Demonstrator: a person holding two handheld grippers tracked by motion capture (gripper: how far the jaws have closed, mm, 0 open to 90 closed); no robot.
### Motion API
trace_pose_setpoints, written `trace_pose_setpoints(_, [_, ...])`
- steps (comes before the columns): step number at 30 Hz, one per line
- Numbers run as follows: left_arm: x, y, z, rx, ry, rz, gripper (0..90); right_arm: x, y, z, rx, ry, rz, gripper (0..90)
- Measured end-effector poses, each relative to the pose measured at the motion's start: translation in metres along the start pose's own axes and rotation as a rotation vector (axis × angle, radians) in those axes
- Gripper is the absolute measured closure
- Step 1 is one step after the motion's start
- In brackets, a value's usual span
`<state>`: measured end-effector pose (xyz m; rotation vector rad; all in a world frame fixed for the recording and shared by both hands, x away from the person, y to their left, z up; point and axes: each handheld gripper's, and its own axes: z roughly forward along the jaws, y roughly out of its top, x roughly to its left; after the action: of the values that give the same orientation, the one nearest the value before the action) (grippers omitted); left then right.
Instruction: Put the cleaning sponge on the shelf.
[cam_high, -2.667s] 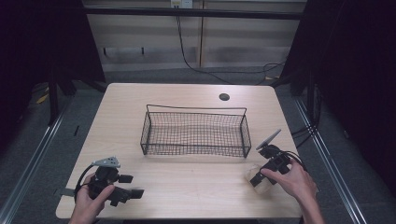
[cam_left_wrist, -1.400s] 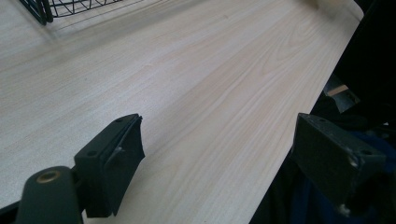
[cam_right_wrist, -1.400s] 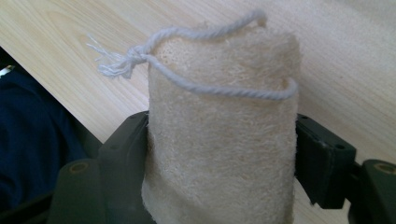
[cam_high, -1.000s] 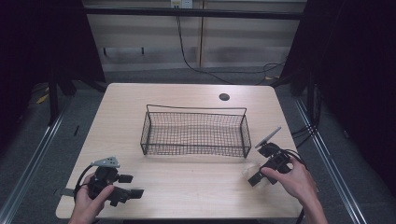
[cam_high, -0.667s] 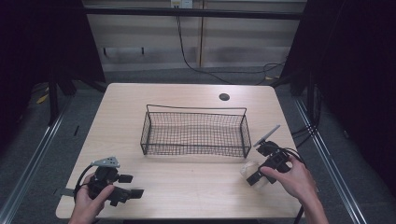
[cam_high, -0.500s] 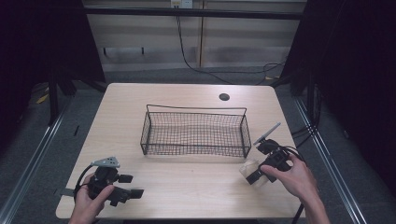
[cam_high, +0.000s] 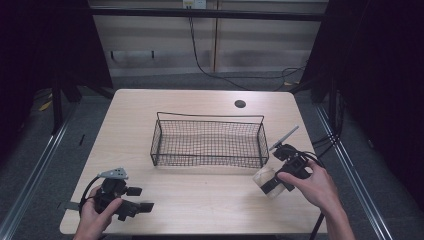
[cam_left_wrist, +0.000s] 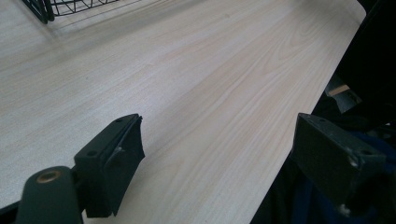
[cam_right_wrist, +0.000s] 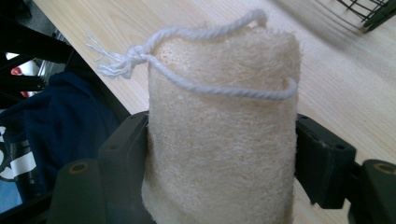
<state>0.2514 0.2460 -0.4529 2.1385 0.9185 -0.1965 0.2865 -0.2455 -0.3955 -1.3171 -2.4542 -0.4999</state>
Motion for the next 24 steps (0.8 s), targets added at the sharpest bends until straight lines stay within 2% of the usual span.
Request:
trace_pose_setpoints(13, [0.000, 0.000, 0.000, -0.001, 0.007, -0.001, 16.3, 0.008, 0.015, -0.011, -0.020, -0.025, -0.017, 26.8])
trace_pose_setpoints(24, [0.001, 0.000, 0.000, 0.000, 0.004, -0.001, 16.4, 0.013, 0.031, -0.020, -0.031, -0.004, -0.013, 26.8])
